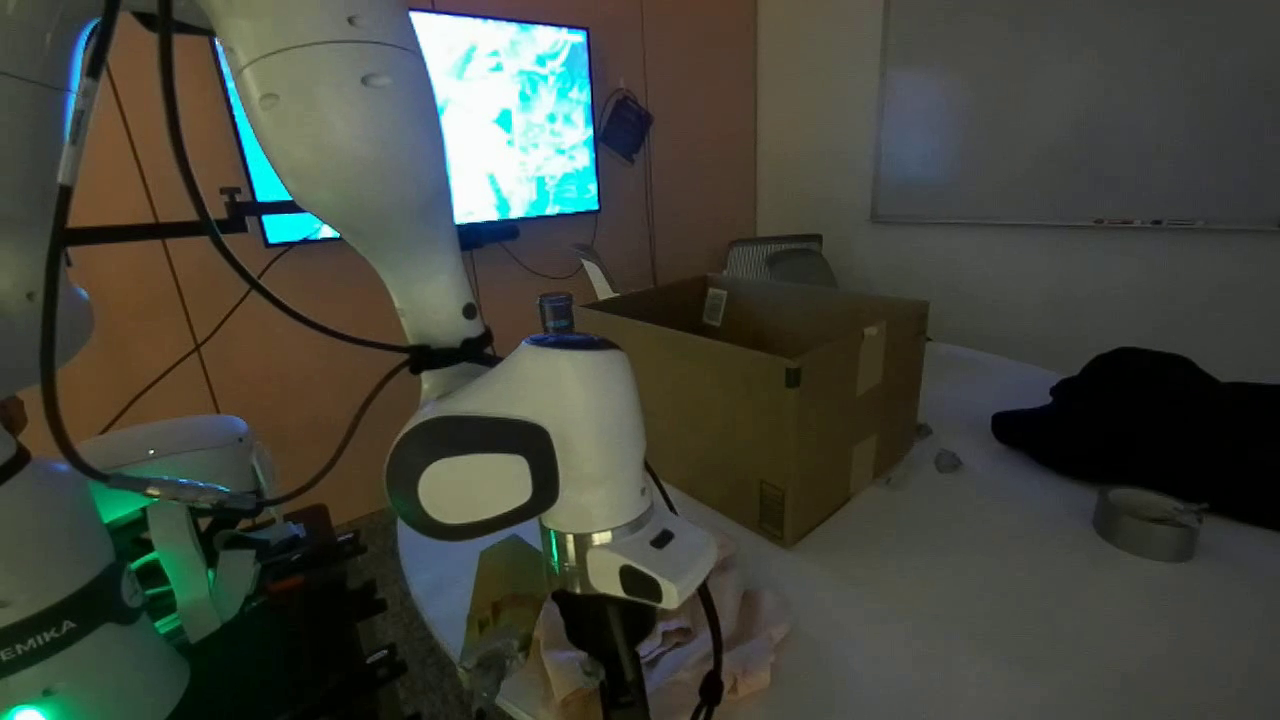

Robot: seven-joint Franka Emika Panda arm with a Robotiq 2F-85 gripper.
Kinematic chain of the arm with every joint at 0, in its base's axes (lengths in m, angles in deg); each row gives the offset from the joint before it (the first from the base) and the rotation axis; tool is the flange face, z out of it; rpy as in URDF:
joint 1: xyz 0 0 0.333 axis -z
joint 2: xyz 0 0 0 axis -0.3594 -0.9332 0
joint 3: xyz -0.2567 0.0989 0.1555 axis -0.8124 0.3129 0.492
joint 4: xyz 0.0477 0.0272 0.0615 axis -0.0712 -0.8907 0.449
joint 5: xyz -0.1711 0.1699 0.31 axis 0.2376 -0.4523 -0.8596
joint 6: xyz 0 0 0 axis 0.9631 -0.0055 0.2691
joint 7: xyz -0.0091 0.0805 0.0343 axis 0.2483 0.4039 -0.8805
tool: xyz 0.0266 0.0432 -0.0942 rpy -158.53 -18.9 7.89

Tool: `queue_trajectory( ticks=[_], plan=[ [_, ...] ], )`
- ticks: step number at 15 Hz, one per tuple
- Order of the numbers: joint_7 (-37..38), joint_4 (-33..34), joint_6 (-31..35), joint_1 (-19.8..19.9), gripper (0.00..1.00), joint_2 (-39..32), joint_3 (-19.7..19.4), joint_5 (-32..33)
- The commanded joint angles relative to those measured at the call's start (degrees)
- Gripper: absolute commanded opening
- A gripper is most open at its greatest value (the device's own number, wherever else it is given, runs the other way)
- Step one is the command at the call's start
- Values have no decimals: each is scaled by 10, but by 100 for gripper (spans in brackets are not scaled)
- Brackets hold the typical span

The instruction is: Put the marker on the shirt, fold the shirt, and then put the folded shirt in the box

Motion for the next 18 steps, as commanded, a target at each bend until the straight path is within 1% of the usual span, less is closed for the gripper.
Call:
queue_trajectory(
  ticks=[1, 3, 5, 6, 7, 10, 12, 16, 17, 18],
  plan=[
    [-68, 45, 10, 69, 100, -36, 48, -42],
    [-99, 63, 4, 108, 100, -50, 78, -58],
    [-130, 69, 2, 145, 100, -59, 110, -70],
    [-146, 73, -1, 164, 75, -63, 126, -74],
    [-155, 76, -2, 174, 75, -68, 135, -76],
    [-178, 79, -5, 200, 51, -73, 157, -78],
    [-183, 80, -7, 207, 35, -72, 162, -76],
    [-177, 70, -11, 189, 6, -52, 147, -67],
    [-177, 65, -13, 183, 5, -43, 141, -64],
    [-175, 58, -12, 175, 1, -32, 134, -61]
  ],
)
